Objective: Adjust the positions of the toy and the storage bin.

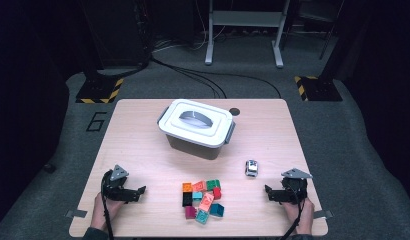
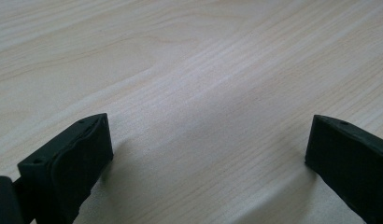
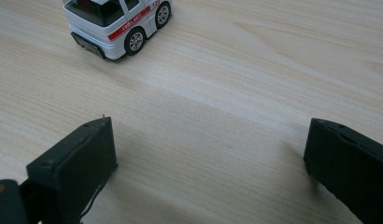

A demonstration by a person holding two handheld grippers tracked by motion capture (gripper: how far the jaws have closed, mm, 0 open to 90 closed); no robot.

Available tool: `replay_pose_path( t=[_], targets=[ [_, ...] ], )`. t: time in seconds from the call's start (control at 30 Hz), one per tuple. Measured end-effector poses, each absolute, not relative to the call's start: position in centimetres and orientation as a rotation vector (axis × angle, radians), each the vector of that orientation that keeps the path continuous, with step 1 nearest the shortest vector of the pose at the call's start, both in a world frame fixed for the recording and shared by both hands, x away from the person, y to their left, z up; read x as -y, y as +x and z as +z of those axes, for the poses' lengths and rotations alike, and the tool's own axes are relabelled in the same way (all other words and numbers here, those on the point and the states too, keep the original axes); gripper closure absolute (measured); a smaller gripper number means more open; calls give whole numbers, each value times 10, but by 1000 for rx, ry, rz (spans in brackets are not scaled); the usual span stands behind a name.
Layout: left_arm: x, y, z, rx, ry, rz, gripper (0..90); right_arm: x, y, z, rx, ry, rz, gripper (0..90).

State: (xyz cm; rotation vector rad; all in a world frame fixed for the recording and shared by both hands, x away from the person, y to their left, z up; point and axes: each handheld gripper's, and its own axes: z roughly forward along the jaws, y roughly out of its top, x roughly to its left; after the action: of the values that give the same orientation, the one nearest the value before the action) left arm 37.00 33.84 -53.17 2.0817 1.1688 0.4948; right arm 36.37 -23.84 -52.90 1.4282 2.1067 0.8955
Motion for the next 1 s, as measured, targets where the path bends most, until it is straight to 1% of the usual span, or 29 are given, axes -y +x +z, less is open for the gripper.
replay_pose_path(
  t=[0.3, 0.5, 0.57, 0.6, 0.63, 0.77, 0.87, 0.93, 1.0],
  targets=[
    [-340, 374, -530, -1122, 2127, 473, 0, 239, 364, -529, -2110, 1426, 903, 26],
    [-341, 376, -531, -1102, 2120, 473, 0, 239, 364, -529, -2106, 1426, 904, 31],
    [-343, 377, -530, -1092, 2134, 457, 8, 239, 364, -529, -2106, 1428, 903, 32],
    [-343, 379, -528, -1087, 2107, 445, 48, 239, 364, -529, -2106, 1427, 904, 33],
    [-343, 379, -528, -1087, 2107, 445, 68, 239, 364, -529, -2106, 1427, 904, 33],
    [-340, 383, -518, -1049, 2111, 449, 57, 239, 364, -529, -2106, 1427, 906, 37],
    [-335, 390, -498, -1005, 2115, 477, 59, 239, 364, -529, -2106, 1423, 907, 41],
    [-334, 392, -492, -991, 2117, 476, 58, 239, 363, -529, -2105, 1422, 905, 41],
    [-330, 400, -476, -943, 2109, 488, 54, 239, 363, -529, -2104, 1422, 904, 43]
  ],
)
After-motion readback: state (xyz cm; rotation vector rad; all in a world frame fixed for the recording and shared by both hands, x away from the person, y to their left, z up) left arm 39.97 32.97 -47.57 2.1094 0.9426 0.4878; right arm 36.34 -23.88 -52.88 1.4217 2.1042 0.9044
